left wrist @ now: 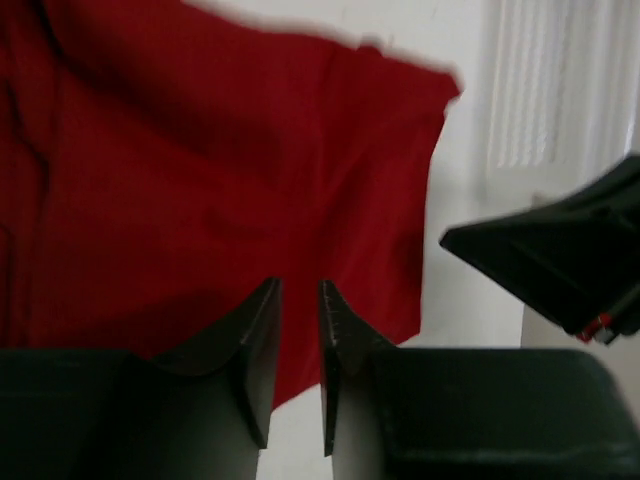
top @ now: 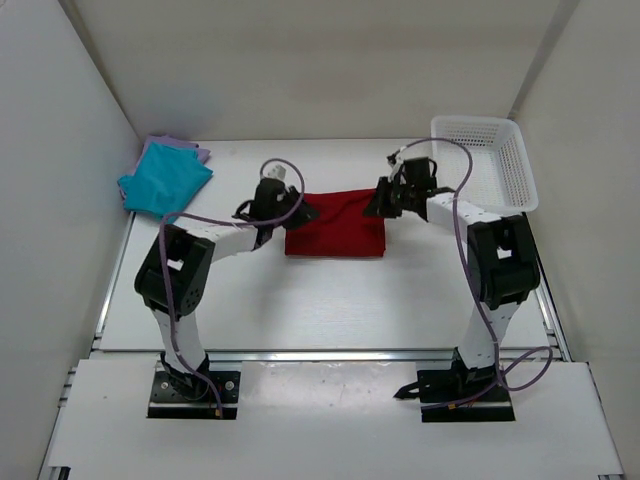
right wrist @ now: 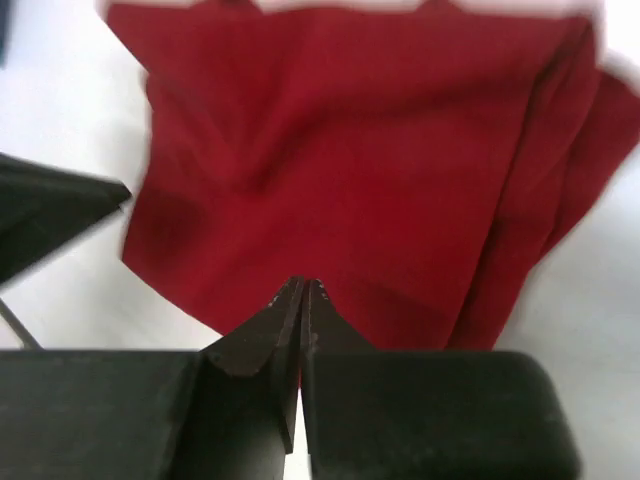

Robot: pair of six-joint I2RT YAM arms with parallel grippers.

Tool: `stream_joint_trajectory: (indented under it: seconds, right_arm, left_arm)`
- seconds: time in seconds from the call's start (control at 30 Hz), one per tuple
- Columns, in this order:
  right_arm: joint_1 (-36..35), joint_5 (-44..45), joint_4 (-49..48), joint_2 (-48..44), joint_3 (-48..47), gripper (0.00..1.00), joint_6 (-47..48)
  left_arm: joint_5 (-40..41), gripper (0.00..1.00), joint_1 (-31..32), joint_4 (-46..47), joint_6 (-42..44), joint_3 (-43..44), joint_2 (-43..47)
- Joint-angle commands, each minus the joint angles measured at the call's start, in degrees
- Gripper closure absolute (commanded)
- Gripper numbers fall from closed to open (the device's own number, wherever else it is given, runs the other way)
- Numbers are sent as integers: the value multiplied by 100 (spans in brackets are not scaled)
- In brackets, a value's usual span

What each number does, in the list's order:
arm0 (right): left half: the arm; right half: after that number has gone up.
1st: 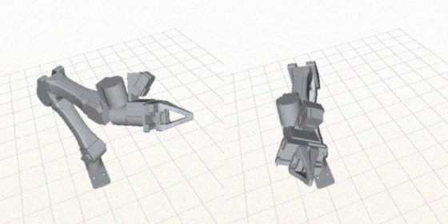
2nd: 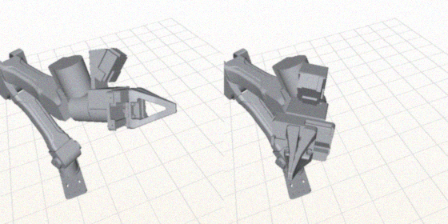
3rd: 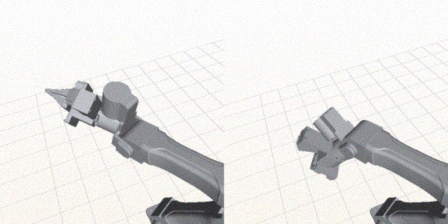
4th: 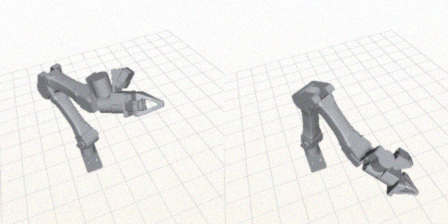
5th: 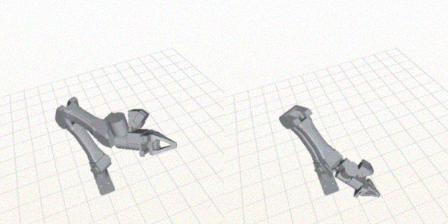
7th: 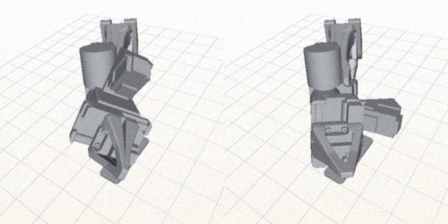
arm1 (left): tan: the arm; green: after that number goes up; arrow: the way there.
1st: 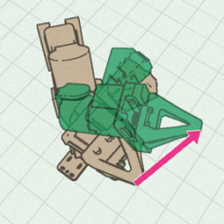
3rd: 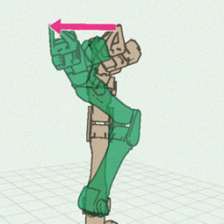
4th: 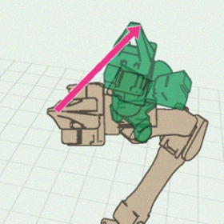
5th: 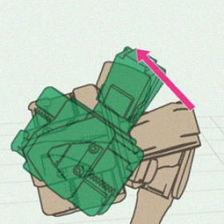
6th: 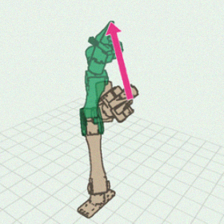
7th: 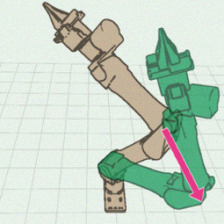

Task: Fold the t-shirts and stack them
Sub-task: Smooth out wrinkles on the folded tshirt

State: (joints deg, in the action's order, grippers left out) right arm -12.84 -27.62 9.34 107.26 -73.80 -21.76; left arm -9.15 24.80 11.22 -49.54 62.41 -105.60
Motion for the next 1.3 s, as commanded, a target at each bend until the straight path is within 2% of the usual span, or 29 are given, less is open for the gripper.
stream_joint_trajectory:
  seconds: [0.0, 0.17, 0.3, 0.4, 0.53, 0.63, 0.8, 0.83, 1.0, 1.23, 1.27]
  right_arm:
    - [98, -271, -872, 189, 777, 100, -241]
    - [290, -165, -1259, 128, 1710, 99, -399]
    - [291, -104, -1339, -204, 2132, 100, -356]
    - [229, -69, -1268, -591, 2169, 98, -311]
    - [212, -16, -1136, -848, 1730, 75, -259]
    - [308, 28, -1075, -611, 1247, 68, -232]
    - [554, 196, -1005, 109, 377, 64, -188]
    - [616, 213, -979, 215, 288, 64, -136]
    - [669, 213, -461, 909, -555, 64, -22]
    - [590, 99, -433, 1174, -811, 67, 49]
    - [625, 55, -486, 1191, -794, 75, -3]
  left_arm:
    - [-148, 71, -80, 310, -55, -606, -241]
    - [-79, 72, -344, 933, -311, -1827, 249]
    - [-166, 67, -537, 1486, -652, -2793, 1004]
    - [-246, 59, -599, 1524, -680, -2963, 1549]
    - [298, 52, -265, 769, 117, -1963, 1570]
    - [746, 47, -265, 354, 505, -1085, 1000]
    - [749, 46, -449, -419, 937, 506, -345]
    - [687, 43, -475, -419, 946, 596, -417]
    - [554, 43, -520, -779, 1095, 1378, -1154]
    - [274, 42, -564, -244, 797, 1238, -1208]
    - [238, 43, -564, -217, 788, 1212, -1261]
